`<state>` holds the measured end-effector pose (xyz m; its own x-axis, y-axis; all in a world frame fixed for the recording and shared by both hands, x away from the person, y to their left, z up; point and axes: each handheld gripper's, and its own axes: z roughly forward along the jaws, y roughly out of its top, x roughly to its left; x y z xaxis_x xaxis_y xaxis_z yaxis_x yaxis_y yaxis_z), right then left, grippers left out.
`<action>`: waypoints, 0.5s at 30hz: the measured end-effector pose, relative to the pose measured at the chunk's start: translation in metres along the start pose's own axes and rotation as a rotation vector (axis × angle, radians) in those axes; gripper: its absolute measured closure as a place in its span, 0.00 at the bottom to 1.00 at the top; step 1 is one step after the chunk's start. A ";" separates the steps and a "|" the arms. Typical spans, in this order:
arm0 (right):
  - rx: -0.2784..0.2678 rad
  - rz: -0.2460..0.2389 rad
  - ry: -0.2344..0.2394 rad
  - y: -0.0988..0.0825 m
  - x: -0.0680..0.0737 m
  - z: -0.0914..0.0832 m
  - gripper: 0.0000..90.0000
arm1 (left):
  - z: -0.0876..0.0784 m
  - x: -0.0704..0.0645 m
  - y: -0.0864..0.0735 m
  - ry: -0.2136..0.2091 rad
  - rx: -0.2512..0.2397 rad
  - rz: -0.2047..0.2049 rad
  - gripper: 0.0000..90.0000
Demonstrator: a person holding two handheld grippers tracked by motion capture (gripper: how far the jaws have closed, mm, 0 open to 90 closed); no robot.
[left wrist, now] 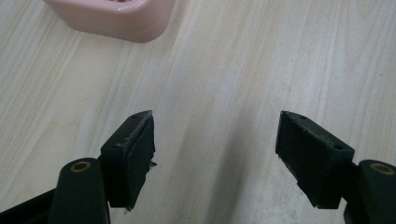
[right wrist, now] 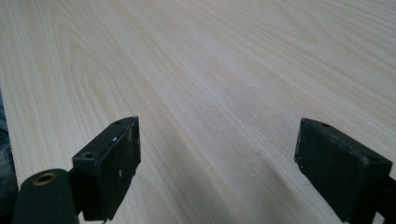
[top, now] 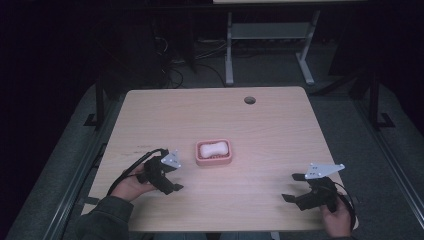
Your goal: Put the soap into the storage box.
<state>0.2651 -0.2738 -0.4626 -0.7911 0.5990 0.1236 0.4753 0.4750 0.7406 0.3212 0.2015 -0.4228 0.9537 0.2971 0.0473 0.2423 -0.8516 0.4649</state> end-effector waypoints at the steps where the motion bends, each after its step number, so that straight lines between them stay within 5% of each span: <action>1: 0.000 0.000 0.000 0.000 0.000 0.000 0.16 | 0.000 -0.001 -0.001 -0.001 -0.001 -0.003 0.31; 15: -0.002 0.001 -0.003 -0.001 0.001 -0.001 0.16 | -0.001 -0.011 -0.018 0.006 -0.022 -0.023 0.31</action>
<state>0.2635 -0.2746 -0.4623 -0.7896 0.6012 0.1224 0.4752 0.4731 0.7418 0.3066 0.2140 -0.4303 0.9469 0.3188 0.0414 0.2599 -0.8350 0.4850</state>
